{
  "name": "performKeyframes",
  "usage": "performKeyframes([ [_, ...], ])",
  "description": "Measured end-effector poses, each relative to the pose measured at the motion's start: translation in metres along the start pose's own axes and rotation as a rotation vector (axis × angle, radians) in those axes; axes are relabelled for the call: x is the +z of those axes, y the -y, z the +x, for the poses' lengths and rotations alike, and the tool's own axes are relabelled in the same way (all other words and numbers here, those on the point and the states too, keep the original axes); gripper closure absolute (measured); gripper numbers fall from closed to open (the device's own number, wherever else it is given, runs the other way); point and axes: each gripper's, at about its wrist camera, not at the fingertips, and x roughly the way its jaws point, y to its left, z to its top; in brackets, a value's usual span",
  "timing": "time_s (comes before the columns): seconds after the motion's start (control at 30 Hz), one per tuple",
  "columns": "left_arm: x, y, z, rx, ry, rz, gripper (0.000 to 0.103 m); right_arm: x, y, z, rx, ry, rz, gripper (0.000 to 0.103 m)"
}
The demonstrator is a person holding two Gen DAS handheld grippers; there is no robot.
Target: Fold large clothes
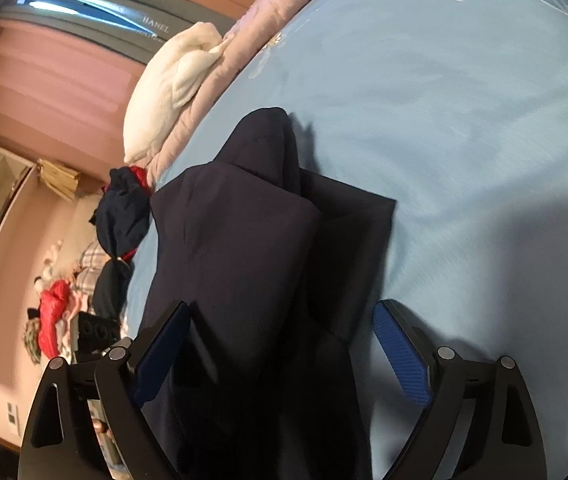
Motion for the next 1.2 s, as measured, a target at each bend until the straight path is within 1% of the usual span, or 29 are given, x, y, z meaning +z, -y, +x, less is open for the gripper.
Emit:
performKeyframes([
  [0.1, 0.006, 0.005, 0.007, 0.001, -0.007, 0.007, 0.004, 0.004, -0.001, 0.004, 0.007, -0.010, -0.008, 0.011],
  [0.17, 0.007, 0.008, 0.012, 0.012, -0.012, 0.023, 0.003, 0.006, -0.002, 0.007, 0.016, -0.015, -0.025, 0.011],
  [0.23, 0.009, 0.011, 0.016, 0.027, -0.018, 0.043, 0.002, 0.006, -0.002, 0.009, 0.020, -0.017, -0.044, 0.010],
  [0.33, 0.011, 0.012, 0.020, 0.029, -0.026, 0.053, 0.001, 0.007, -0.005, 0.013, 0.024, -0.018, -0.071, 0.010],
  [0.63, 0.017, 0.019, 0.031, 0.062, -0.041, 0.091, 0.001, 0.012, -0.008, 0.020, 0.048, -0.024, -0.106, 0.010],
  [0.73, 0.018, 0.019, 0.032, 0.065, -0.039, 0.094, 0.001, 0.012, -0.012, 0.024, 0.041, -0.029, -0.133, 0.010],
  [0.8, 0.015, 0.021, 0.032, 0.075, -0.032, 0.105, 0.001, 0.010, -0.016, 0.026, 0.019, -0.026, -0.154, 0.013],
  [0.87, 0.012, 0.024, 0.033, 0.093, -0.023, 0.123, 0.001, 0.007, -0.017, 0.025, 0.011, -0.021, -0.162, 0.025],
  [0.9, 0.012, 0.025, 0.035, 0.100, -0.021, 0.127, 0.001, 0.007, -0.016, 0.025, 0.009, -0.019, -0.160, 0.028],
  [0.97, 0.010, 0.028, 0.037, 0.125, -0.020, 0.143, 0.001, 0.004, -0.017, 0.024, 0.009, -0.010, -0.172, 0.038],
  [1.0, 0.008, 0.030, 0.038, 0.141, -0.019, 0.154, 0.001, 0.003, -0.018, 0.024, 0.006, -0.004, -0.178, 0.040],
  [1.07, 0.007, 0.032, 0.040, 0.164, -0.016, 0.169, 0.001, 0.000, -0.021, 0.022, -0.010, 0.011, -0.196, 0.048],
  [1.1, 0.005, 0.034, 0.041, 0.177, -0.014, 0.179, 0.001, -0.001, -0.024, 0.022, -0.020, 0.020, -0.209, 0.050],
  [1.17, 0.003, 0.036, 0.042, 0.194, -0.006, 0.191, 0.001, -0.004, -0.032, 0.021, -0.053, 0.045, -0.248, 0.058],
  [1.2, 0.002, 0.038, 0.043, 0.201, 0.001, 0.195, 0.002, -0.005, -0.035, 0.021, -0.067, 0.054, -0.265, 0.059],
])
